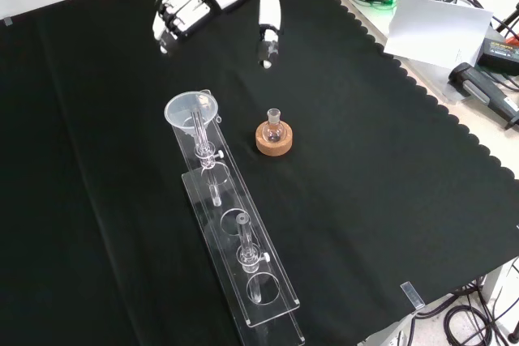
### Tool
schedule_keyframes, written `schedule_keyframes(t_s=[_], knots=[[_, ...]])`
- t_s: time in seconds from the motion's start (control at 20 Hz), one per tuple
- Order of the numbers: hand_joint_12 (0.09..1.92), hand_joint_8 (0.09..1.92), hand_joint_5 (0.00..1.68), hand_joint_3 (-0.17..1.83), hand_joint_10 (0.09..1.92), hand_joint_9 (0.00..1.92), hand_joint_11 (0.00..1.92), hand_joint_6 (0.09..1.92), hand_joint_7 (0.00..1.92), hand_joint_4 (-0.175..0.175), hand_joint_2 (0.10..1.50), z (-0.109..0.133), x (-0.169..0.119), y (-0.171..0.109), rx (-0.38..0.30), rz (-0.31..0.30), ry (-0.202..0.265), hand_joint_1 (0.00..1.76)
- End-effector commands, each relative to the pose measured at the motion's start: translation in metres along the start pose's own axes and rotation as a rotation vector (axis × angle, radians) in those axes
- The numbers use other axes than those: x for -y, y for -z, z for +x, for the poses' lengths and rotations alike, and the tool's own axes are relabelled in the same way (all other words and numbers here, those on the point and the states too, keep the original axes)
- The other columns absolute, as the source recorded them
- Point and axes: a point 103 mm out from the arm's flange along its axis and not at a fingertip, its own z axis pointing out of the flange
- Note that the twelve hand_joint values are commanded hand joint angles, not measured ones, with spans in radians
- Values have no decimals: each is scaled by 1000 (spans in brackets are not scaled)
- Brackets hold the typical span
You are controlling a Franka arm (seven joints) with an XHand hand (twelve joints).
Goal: Pick up the funnel from the transparent funnel stand.
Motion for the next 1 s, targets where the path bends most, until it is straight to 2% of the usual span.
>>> schedule_keyframes(t_s=[0.05,0.7,1.0], knots=[[579,420,0,11,518,0,0,87,96,-61,693,-6,-14,-2,-1,-3,-26,294],[564,428,0,11,505,0,0,87,84,-61,696,-7,-30,-1,-5,7,-39,294],[505,447,0,10,473,0,0,87,68,-62,697,-4,-36,-13,1,39,-46,292]])
